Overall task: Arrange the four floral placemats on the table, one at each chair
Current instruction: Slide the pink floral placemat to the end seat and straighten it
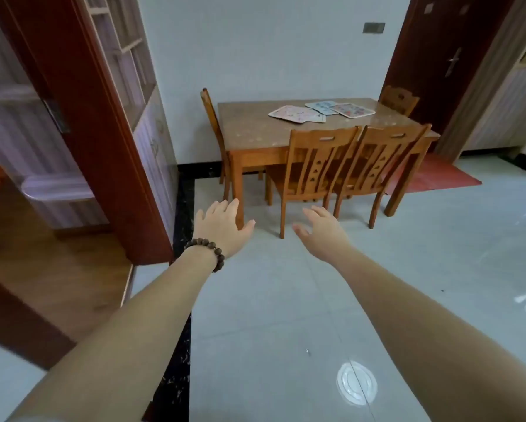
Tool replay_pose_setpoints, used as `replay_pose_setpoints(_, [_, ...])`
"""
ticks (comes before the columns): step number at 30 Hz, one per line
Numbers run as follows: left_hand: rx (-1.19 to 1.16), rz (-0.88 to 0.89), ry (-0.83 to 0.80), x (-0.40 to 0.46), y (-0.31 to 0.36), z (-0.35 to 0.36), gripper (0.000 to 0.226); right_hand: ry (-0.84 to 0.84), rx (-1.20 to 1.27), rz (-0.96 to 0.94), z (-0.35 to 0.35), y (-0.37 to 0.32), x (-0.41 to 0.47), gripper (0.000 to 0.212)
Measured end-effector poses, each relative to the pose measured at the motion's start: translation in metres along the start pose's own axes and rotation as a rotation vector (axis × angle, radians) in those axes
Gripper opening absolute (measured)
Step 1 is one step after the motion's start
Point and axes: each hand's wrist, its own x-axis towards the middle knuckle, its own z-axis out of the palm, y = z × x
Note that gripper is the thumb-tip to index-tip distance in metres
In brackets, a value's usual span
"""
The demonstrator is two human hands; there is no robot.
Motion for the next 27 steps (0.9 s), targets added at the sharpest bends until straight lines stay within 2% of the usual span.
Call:
replay_pose_setpoints(6, [0.04,-0.039,0.033,0.005,-0.015,0.018,0.067,-0.046,-0.044,-0.052,0.019,0.001,0.023,0.06])
replay_pose_setpoints(13, [0.089,-0.09,0.015,0.053,-0.053,0.036,0.069,-0.077,-0.05,-0.097,0.044,-0.013,0.092,0.06])
replay_pose_setpoints(21, [0.075,-0.121,-0.027,0.172,-0.123,0.064,0.07,-0.099,-0.067,-0.065,0.092,-0.037,0.227,0.061])
replay_pose_setpoints(27, [0.039,-0.129,-0.051,0.283,-0.178,0.062,0.069,-0.091,-0.029,-0.043,0.102,-0.07,0.345,0.06])
